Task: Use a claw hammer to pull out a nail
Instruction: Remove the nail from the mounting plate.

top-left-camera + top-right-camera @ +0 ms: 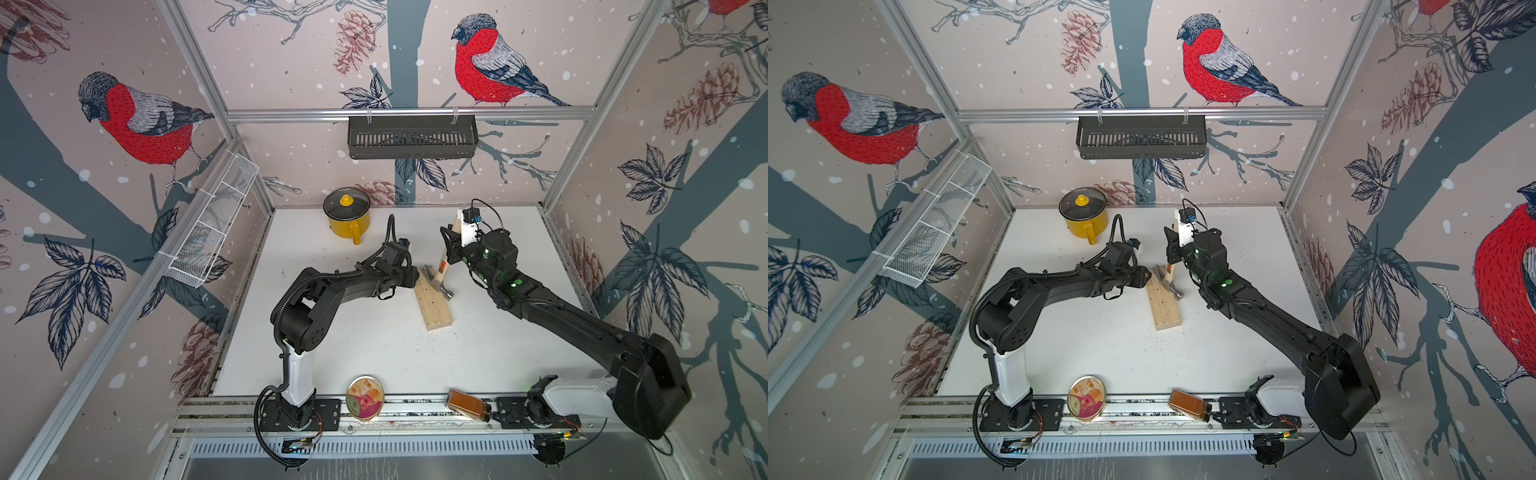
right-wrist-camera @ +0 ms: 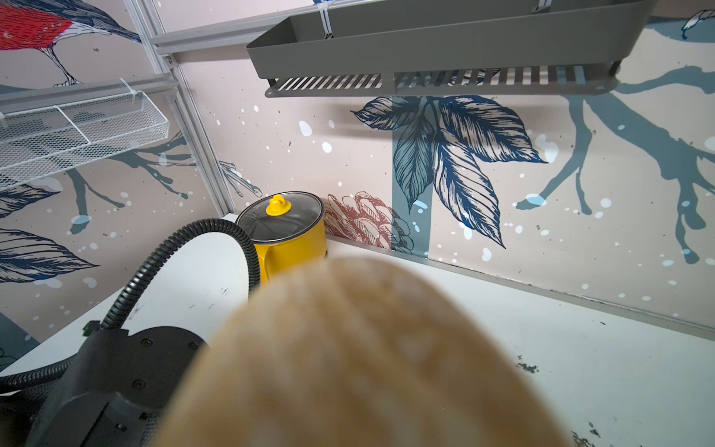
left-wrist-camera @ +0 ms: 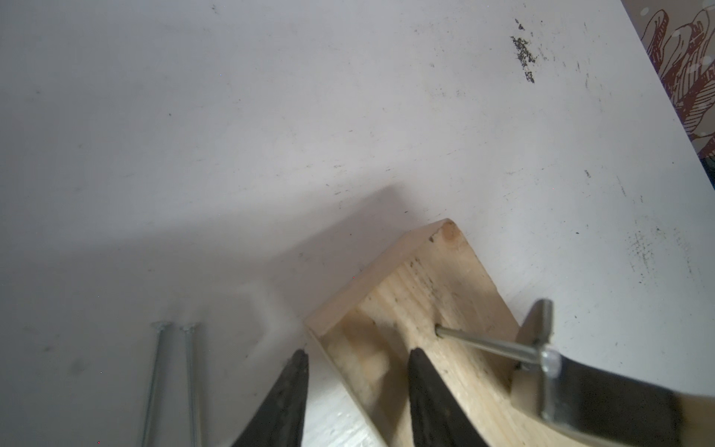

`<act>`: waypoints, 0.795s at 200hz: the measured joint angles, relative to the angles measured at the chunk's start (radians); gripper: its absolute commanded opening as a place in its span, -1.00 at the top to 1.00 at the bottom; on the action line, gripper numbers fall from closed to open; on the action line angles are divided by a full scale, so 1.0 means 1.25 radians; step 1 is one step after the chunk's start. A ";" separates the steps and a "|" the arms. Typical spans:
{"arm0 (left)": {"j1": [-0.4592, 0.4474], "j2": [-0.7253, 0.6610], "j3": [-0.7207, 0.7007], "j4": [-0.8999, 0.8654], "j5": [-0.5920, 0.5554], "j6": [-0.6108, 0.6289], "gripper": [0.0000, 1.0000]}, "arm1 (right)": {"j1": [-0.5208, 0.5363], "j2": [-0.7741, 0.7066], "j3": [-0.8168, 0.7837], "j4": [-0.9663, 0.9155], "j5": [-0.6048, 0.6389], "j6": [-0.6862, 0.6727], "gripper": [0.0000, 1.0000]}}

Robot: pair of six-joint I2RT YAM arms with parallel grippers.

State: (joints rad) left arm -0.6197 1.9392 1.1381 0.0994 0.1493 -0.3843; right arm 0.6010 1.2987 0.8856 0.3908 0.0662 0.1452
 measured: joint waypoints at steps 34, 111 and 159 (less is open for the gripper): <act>0.000 0.003 0.001 0.002 0.002 0.000 0.14 | -0.002 -0.014 -0.025 0.030 0.001 0.005 1.00; 0.000 0.008 0.002 0.013 0.005 -0.001 0.14 | -0.004 -0.028 -0.046 0.049 0.005 0.009 1.00; 0.002 0.009 0.002 0.016 0.006 -0.001 0.14 | -0.005 -0.034 -0.081 0.114 0.010 0.011 1.00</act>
State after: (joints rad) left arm -0.6174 1.9511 1.1412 0.1196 0.1570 -0.3859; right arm 0.5945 1.2564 0.7837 0.5335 0.0792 0.1589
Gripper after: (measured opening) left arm 0.431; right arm 0.240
